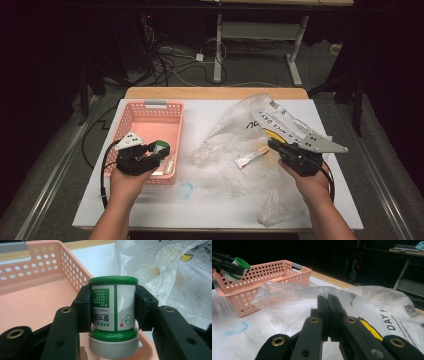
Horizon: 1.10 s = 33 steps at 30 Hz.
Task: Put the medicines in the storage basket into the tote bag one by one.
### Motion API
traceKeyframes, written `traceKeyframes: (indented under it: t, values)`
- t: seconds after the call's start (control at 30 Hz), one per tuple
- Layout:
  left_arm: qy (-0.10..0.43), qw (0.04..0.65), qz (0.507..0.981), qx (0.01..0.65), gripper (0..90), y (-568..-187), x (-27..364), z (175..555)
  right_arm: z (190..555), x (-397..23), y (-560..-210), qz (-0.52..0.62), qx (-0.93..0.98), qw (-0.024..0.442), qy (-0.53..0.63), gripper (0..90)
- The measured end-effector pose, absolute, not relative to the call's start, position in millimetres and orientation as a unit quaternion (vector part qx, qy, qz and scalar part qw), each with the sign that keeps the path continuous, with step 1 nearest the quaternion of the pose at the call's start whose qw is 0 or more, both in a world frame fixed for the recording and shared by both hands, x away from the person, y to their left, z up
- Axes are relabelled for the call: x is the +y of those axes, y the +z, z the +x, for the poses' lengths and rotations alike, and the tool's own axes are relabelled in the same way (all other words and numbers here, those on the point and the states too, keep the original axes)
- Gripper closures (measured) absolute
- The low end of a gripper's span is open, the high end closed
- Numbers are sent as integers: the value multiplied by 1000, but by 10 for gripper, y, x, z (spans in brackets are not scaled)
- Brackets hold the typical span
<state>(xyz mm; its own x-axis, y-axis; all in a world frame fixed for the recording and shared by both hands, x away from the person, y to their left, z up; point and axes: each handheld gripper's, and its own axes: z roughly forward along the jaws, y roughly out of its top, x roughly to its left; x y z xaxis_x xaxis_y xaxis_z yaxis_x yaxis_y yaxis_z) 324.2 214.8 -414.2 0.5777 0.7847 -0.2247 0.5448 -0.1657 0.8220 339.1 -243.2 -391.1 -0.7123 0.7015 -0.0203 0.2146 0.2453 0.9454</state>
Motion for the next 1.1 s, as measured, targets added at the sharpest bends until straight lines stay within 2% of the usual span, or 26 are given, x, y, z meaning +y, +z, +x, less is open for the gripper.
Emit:
traceKeyframes:
  t: [0.33,1.1]
  values:
    - [122,488,753,424,538,-4107,2107,3077,3397,-2418,-3919,304,757,224,534,900]
    - [92,514,775,356,538,-4082,1544,2984,3383,-2393,-3870,294,756,228,538,900]
